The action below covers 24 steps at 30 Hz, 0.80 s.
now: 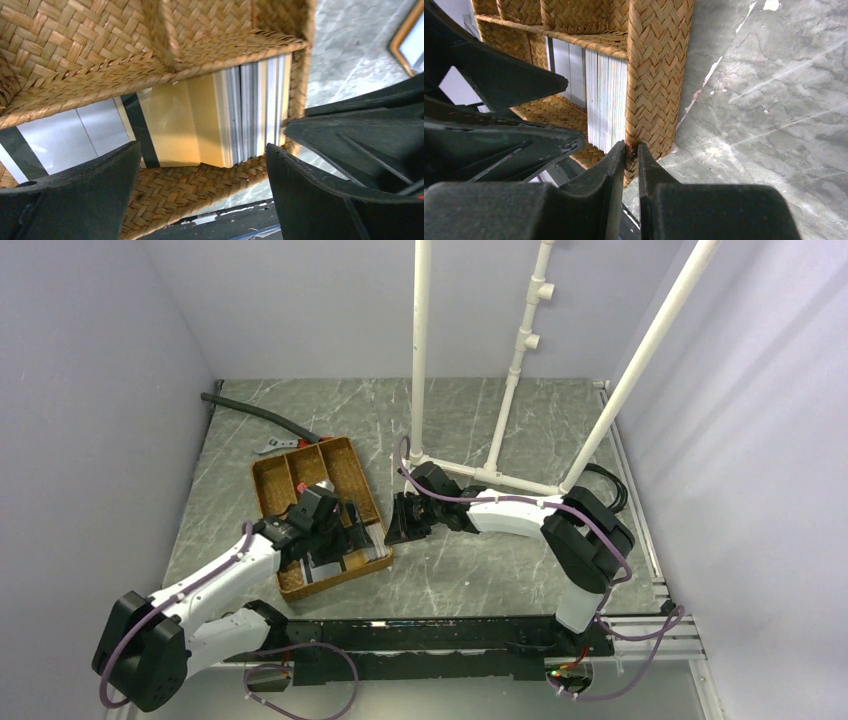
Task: Put the credit cards into the card holder
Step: Pick up the credit card from the storage box.
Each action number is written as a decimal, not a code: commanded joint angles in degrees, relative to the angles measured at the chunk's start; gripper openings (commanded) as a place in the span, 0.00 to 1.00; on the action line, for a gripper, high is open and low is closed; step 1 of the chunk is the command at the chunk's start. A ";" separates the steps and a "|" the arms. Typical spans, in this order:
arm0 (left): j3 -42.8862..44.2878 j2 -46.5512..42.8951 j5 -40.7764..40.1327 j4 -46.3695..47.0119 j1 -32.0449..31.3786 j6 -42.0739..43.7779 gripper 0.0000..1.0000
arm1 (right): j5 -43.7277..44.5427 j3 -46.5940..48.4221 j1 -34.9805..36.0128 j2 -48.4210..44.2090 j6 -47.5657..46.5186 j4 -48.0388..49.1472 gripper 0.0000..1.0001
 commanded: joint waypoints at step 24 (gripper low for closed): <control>-4.43 1.95 5.48 22.00 0.52 -0.74 0.68 | -1.15 3.01 1.68 1.35 0.35 1.45 0.15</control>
